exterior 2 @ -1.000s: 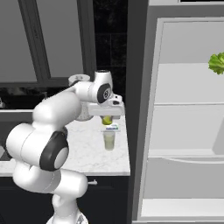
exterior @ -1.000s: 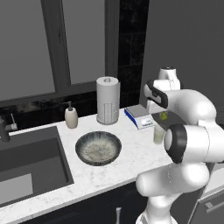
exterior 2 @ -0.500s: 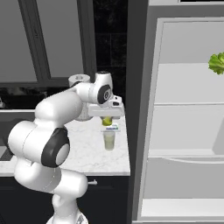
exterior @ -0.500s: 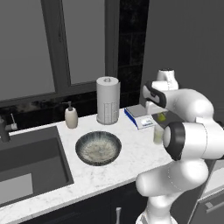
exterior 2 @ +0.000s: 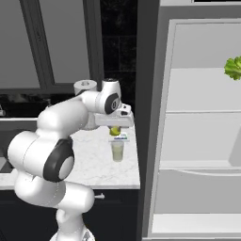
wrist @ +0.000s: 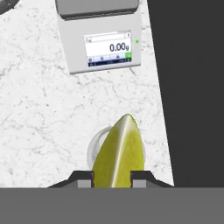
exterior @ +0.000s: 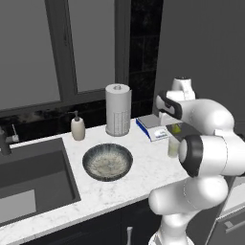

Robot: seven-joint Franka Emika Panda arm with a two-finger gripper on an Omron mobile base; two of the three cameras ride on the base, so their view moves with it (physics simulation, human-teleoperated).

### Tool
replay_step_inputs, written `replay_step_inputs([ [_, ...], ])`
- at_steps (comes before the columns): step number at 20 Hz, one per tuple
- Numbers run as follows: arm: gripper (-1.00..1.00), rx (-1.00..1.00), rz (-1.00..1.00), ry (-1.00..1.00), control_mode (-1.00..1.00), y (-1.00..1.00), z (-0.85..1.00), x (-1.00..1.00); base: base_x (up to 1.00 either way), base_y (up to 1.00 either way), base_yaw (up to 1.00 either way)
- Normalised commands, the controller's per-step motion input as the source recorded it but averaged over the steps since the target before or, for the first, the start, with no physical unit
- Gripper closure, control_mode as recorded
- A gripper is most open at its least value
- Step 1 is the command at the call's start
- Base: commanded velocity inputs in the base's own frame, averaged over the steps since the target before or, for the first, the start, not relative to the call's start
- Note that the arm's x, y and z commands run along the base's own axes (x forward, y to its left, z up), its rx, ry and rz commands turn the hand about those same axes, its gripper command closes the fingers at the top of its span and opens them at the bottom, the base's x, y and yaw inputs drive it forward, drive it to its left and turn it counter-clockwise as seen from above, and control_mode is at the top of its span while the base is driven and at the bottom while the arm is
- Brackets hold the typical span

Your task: Grab a lemon wedge from the fridge and one ice cube from the ice bowl, and put them in the glass of lemonade.

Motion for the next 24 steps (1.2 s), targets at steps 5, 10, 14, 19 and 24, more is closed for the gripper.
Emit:
replay_step_inputs([
  [5, 1.00, 0.02, 0.00, -0.09, -1.00, 0.00, -0.04, 0.00, 0.00, 0.00, 0.00],
  [10, 1.00, 0.00, 0.00, -0.01, -1.00, 0.00, -0.21, 0.01, 0.00, 0.00, 0.00],
  [14, 1.00, 0.00, 0.00, 0.00, -1.00, -0.03, -0.23, 0.00, 0.00, 0.00, 0.00],
  [19, 1.00, 0.00, 0.00, 0.00, -1.00, -0.21, -0.10, 0.00, 0.00, 0.00, 0.00],
  [24, 1.00, 0.00, 0.00, 0.00, -1.00, -0.15, 0.00, 0.00, 0.00, 0.00, 0.00],
])
